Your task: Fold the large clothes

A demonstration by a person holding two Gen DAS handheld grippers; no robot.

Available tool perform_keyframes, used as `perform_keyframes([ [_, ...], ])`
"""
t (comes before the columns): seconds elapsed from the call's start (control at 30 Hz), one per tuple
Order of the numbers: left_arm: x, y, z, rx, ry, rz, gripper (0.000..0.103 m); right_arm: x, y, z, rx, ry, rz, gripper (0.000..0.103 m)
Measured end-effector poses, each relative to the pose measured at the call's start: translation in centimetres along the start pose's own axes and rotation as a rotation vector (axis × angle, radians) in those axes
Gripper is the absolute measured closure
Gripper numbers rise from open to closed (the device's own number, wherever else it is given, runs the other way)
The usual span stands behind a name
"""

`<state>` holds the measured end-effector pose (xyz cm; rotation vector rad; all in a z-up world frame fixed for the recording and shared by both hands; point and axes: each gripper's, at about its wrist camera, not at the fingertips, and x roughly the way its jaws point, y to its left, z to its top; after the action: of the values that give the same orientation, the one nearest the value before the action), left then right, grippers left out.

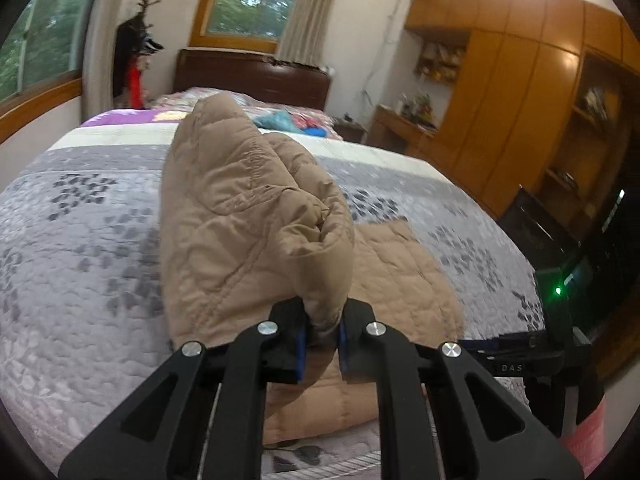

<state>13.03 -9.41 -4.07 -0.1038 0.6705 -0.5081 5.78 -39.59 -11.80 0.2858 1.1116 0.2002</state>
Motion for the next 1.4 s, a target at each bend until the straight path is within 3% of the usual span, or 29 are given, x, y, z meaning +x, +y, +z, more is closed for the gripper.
perform_keyframes([
  [0.4, 5.8, -4.8, -3.4, 0.130, 0.167, -0.107, 0.093, 0.4, -0.2, 0.1, -0.002, 0.012, -0.009, 0.069],
  [0.63, 10.1, -3.6, -5.6, 0.104, 0.295, -0.154, 0.093, 0.5, -0.2, 0.1, -0.007, 0.017, -0.012, 0.068],
  [0.73, 10.5, -3.3, -6.3, 0.109, 0.292, -0.157, 0.093, 0.6, -0.2, 0.2, -0.013, 0.019, -0.018, 0.068],
  [1.1, 8.1, -3.7, -5.2, 0.076, 0.294, -0.172, 0.086, 0.2, -0.5, 1.1, 0.004, 0.024, -0.007, 0.065],
  [1.2, 6.2, -3.3, -4.4, 0.029, 0.328, -0.280, 0.065, -2.1, -0.5, 1.6, -0.010, -0.035, -0.065, 0.060],
  [1.3, 4.2, -2.5, -3.5, -0.035, 0.348, -0.381, 0.063, -4.4, 0.0, 2.5, -0.020, -0.083, -0.051, 0.057],
  [1.4, 2.1, -1.3, -1.9, -0.034, 0.278, -0.304, 0.063, -5.6, 0.9, 3.9, -0.041, -0.099, -0.010, 0.047],
])
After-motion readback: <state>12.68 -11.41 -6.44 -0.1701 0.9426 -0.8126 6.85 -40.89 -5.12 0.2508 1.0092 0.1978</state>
